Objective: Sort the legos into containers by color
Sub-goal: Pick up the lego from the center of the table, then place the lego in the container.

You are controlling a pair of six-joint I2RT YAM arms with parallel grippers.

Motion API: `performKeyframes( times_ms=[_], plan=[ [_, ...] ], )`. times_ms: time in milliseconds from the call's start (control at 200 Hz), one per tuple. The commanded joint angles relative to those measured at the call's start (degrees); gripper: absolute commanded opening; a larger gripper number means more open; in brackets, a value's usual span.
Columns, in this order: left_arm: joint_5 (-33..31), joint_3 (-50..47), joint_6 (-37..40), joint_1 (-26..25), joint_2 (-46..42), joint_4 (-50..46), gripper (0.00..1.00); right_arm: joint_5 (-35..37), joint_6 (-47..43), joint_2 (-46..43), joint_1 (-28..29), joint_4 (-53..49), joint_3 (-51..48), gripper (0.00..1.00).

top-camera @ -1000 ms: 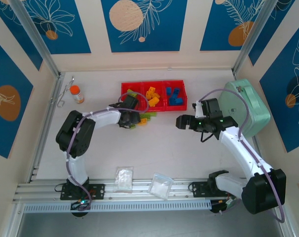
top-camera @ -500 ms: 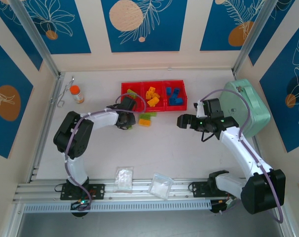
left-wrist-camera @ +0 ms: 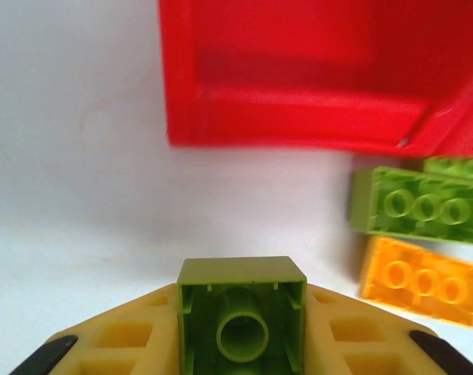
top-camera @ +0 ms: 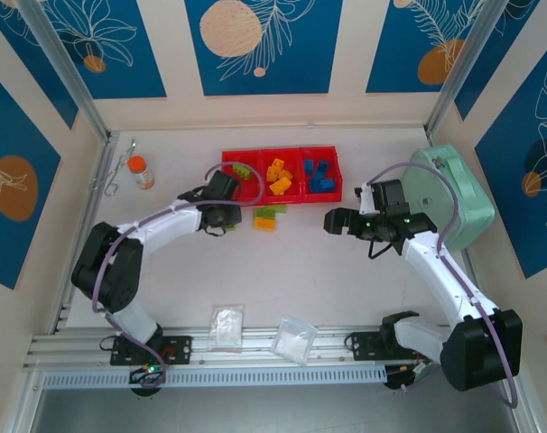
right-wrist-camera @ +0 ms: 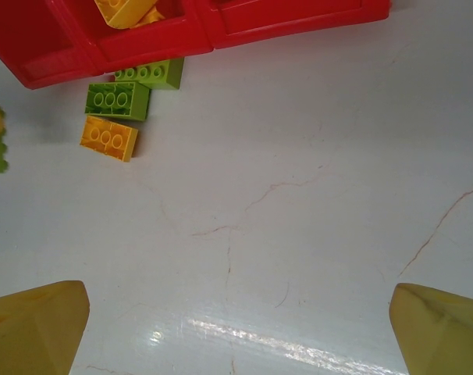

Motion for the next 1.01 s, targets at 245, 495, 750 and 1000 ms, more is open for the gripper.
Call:
performKeyframes(
  times_ms=[245,495,750,1000],
  plan=[
    [-2.2,22.0,11.6,3.4,10.7,-6.6,0.35,-2.8,0.7,-1.0,-0.3,-1.6,1.6,0.99],
    [-1.9,35.0,13.5,4.5,21.3,-9.0,0.36,-1.5,0.0,-3.2,-0.1,-3.7,1.3,0.99],
    [-0.9,38.5,11.6,5.0,26.5,-8.0,0.52,-2.0,-0.4,-3.3,-0.3,-4.4,2.2,0.99],
    [3.7,32.9,10.7,4.7,20.0,-6.0,0.72,-4.2,0.0,-2.2,-0.1,-2.8,1.8,0.99]
  ],
)
